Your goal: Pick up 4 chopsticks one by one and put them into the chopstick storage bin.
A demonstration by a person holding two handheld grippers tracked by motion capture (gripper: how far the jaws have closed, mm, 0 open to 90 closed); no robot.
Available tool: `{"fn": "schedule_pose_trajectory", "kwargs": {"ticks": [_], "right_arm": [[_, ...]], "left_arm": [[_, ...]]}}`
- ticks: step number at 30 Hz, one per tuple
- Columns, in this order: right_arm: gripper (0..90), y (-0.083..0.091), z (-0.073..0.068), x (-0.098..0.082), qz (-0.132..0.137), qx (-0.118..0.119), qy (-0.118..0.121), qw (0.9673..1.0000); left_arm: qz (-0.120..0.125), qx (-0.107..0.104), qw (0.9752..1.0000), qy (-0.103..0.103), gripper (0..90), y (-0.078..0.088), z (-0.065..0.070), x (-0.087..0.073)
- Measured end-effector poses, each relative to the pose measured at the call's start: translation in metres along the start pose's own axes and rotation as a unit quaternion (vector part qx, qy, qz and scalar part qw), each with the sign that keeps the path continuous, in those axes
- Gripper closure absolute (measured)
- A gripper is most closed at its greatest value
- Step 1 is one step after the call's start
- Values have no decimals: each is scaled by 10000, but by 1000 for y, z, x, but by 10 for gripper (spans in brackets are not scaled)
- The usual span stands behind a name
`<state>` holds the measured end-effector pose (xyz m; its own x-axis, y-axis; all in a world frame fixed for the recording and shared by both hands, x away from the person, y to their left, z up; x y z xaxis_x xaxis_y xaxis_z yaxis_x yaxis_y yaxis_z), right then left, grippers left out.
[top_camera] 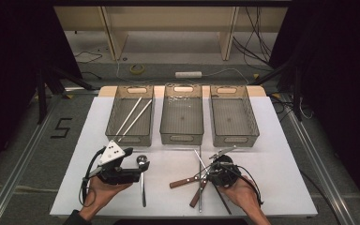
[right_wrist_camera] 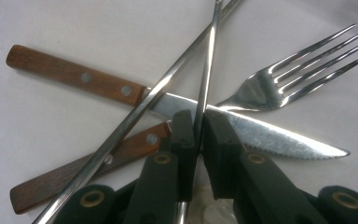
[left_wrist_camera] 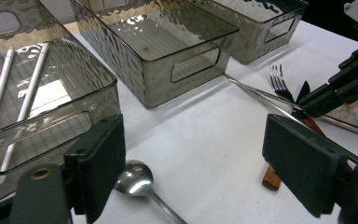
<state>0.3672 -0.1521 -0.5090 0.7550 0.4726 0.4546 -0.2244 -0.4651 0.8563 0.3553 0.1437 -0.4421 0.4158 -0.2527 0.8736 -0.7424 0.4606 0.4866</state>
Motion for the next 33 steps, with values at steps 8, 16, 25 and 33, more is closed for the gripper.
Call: {"fn": "schedule_pose_trajectory", "kwargs": {"ticks": [8, 16, 25, 33], "right_arm": [[861, 0, -2, 0, -20, 37, 29, 10000], [865, 7, -6, 5, 93, 81, 167, 9998], [865, 12, -20, 13, 45, 235, 617, 9978], [865, 14, -34, 18, -46, 393, 1060, 9936]], "left_arm": [[-6, 3, 10000, -9, 208, 0, 0, 0], [-43, -96, 9999, -53, 209, -4, 4, 1], [-332, -694, 9951, -615, 215, -28, 35, 8], [-540, -1038, 9862, -1169, 222, -51, 57, 10]]}}
Point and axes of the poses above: each handheld gripper's, and its own axes: y roughly backward along the jaws, x roughly out of its top, z roughly to its right, the point moved 5 cm from there along -y, roughly forward along the jaws, and after that the axes turned 9 degrees about x, right-handed, at the moved point
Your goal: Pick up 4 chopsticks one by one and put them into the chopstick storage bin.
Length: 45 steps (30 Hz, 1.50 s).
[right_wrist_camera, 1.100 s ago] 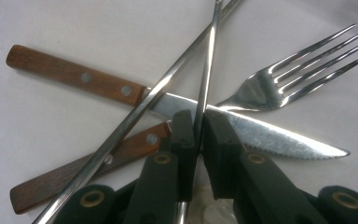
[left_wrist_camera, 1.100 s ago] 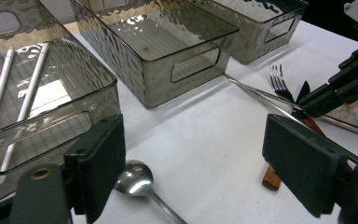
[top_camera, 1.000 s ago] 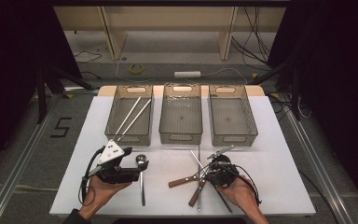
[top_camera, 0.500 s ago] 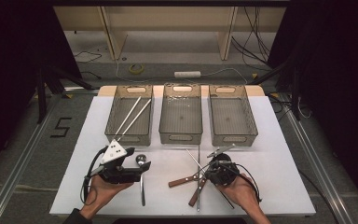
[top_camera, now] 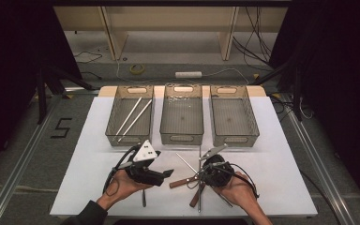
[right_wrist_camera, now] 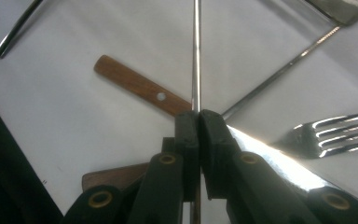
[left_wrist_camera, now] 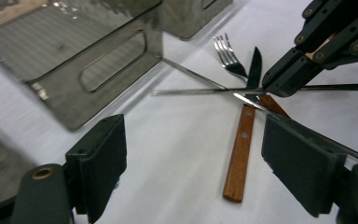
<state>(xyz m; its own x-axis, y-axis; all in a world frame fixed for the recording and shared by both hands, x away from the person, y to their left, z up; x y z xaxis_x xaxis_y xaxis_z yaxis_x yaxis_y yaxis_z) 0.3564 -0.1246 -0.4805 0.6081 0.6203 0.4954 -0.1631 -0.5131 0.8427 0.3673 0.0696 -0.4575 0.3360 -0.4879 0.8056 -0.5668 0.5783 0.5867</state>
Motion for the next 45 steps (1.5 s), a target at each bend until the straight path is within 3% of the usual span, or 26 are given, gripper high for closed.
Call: {"fn": "schedule_pose_trajectory", "kwargs": {"ticks": [7, 11, 15, 19, 33, 45], "right_arm": [[865, -3, -9, 3, -128, 104, 331, 9993], [865, -4, -13, 5, -187, 159, 500, 9984], [865, -5, -16, 5, -259, 204, 634, 9974], [865, -4, -18, 5, -291, 261, 793, 9961], [865, -3, -25, 6, -360, 378, 1113, 9924], [865, -3, -27, 5, -441, 452, 1354, 9888]], "left_arm": [[-267, -261, 9979, -522, 232, -21, 14, 4], [-461, -397, 9948, -815, 241, -31, 19, 3], [-499, -416, 9919, -1095, 246, -36, 23, 4], [-657, -565, 9887, -1225, 256, -37, 24, 3], [-754, -728, 9828, -1522, 375, -37, 28, -1], [-862, -845, 9740, -1917, 531, -34, 33, -5]]}}
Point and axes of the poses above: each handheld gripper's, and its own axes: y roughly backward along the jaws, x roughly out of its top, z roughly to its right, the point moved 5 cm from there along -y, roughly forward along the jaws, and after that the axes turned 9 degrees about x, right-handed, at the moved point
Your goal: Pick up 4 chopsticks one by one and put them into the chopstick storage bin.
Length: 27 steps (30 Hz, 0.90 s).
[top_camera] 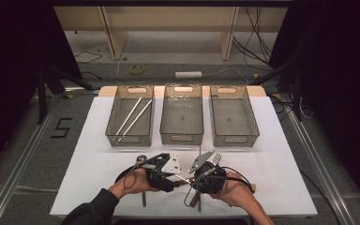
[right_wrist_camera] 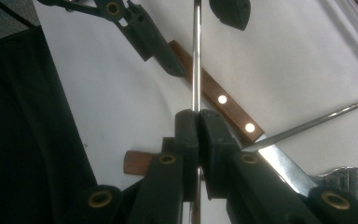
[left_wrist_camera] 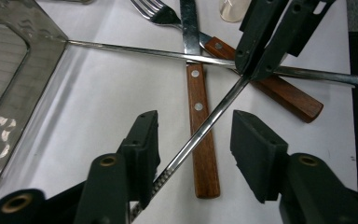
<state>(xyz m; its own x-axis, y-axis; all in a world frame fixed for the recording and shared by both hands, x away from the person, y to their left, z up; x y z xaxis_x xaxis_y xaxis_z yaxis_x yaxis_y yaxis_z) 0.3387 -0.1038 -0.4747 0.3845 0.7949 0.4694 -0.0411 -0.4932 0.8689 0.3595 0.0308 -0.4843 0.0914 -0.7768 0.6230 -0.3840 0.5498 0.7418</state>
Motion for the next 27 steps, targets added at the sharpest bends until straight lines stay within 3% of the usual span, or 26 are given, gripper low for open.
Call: {"fn": "schedule_pose_trajectory", "kwargs": {"ticks": [6, 14, 20, 23, 27], "right_arm": [[865, 0, -2, 0, -26, 52, 79, 10000], [863, 5, -6, 0, -114, 220, 423, 9988], [824, 7, -6, 1, -26, 260, 383, 9989], [799, 13, -1, 1, 95, 257, 385, 9989], [681, 29, 4, 2, 419, 343, 133, 9984]], "left_arm": [[-50, -44, 9998, -184, 623, 4, 1, -1], [-93, -344, 9983, -456, 722, 9, 6, -4], [-118, -821, 9945, -636, 844, 12, 15, -9], [-166, -859, 9943, -614, 860, 12, 19, -11], [-63, -734, 9959, -527, 863, 17, 18, -8]]}}
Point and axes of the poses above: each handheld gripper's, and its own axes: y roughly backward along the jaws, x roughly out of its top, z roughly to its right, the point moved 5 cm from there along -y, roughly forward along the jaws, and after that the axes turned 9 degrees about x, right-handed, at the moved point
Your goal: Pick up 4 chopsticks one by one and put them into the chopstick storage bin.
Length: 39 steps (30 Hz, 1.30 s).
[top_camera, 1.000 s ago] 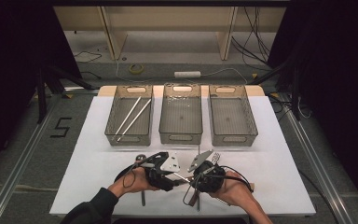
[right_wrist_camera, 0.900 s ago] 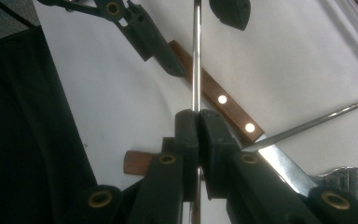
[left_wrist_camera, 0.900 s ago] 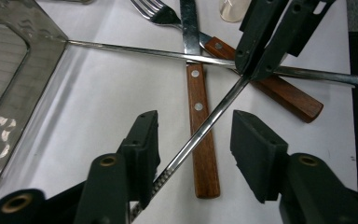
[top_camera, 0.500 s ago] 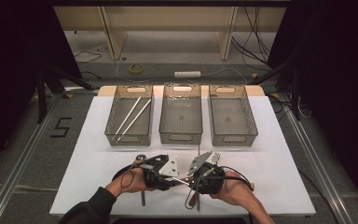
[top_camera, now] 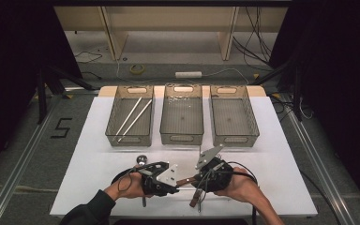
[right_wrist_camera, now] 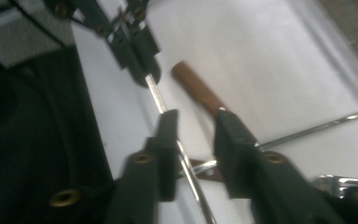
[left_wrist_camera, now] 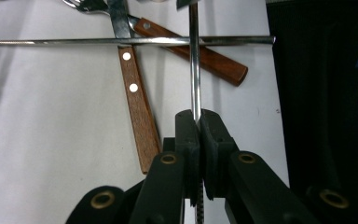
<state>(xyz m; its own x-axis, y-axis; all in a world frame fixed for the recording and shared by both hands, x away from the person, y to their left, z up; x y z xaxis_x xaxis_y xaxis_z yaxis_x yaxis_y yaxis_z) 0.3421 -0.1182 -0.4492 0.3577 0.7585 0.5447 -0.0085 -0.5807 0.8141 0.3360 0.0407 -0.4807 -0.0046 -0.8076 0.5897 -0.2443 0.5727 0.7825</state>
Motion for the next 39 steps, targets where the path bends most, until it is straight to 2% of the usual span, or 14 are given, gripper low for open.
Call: {"fn": "schedule_pose_trajectory", "kwargs": {"ticks": [5, 8, 10, 13, 16, 20, 21, 25, 27, 28, 32, 36, 37, 39], "right_arm": [[541, 18, 2, 5, 637, -110, -222, 9977], [487, 29, 4, 9, 1165, -291, -407, 9919], [467, 34, 4, 10, 1398, -450, -575, 9875], [430, 35, 3, 10, 1578, -725, -780, 9817], [414, 30, 2, 6, 1723, -912, -1020, 9755], [386, 21, 1, -2, 1767, -1147, -1266, 9693], [383, 19, 1, -4, 1769, -1233, -1334, 9673], [369, 10, 1, -12, 1765, -1348, -1479, 9638], [362, 7, 0, -15, 1770, -1369, -1531, 9625], [361, 6, 0, -16, 1788, -1412, -1538, 9615], [361, 2, -2, -20, 1806, -1473, -1578, 9596], [359, -3, -3, -22, 1734, -1503, -1580, 9604], [359, -5, -3, -23, 1714, -1488, -1569, 9612], [359, -6, -4, -23, 1683, -1470, -1546, 9624]], "left_arm": [[70, 346, 9986, 390, 863, 10, -15, -2], [111, 595, 9957, 697, 863, 17, -25, -5], [164, 754, 9923, 972, 863, 21, -31, -7], [222, 1002, 9852, 1374, 864, 29, -43, -11], [307, 1231, 9773, 1700, 864, 37, -52, -15], [402, 1504, 9675, 1993, 864, 47, -63, -20], [437, 1577, 9642, 2084, 864, 50, -65, -21], [492, 1868, 9532, 2325, 864, 58, -76, -27], [550, 2003, 9462, 2482, 864, 62, -81, -30], [550, 2069, 9437, 2522, 864, 65, -84, -32], [578, 2298, 9311, 2772, 864, 73, -96, -41], [586, 2525, 9165, 3048, 864, 83, -110, -51], [604, 2587, 9115, 3141, 864, 85, -114, -53], [613, 2697, 9035, 3275, 864, 90, -122, -59]]}}
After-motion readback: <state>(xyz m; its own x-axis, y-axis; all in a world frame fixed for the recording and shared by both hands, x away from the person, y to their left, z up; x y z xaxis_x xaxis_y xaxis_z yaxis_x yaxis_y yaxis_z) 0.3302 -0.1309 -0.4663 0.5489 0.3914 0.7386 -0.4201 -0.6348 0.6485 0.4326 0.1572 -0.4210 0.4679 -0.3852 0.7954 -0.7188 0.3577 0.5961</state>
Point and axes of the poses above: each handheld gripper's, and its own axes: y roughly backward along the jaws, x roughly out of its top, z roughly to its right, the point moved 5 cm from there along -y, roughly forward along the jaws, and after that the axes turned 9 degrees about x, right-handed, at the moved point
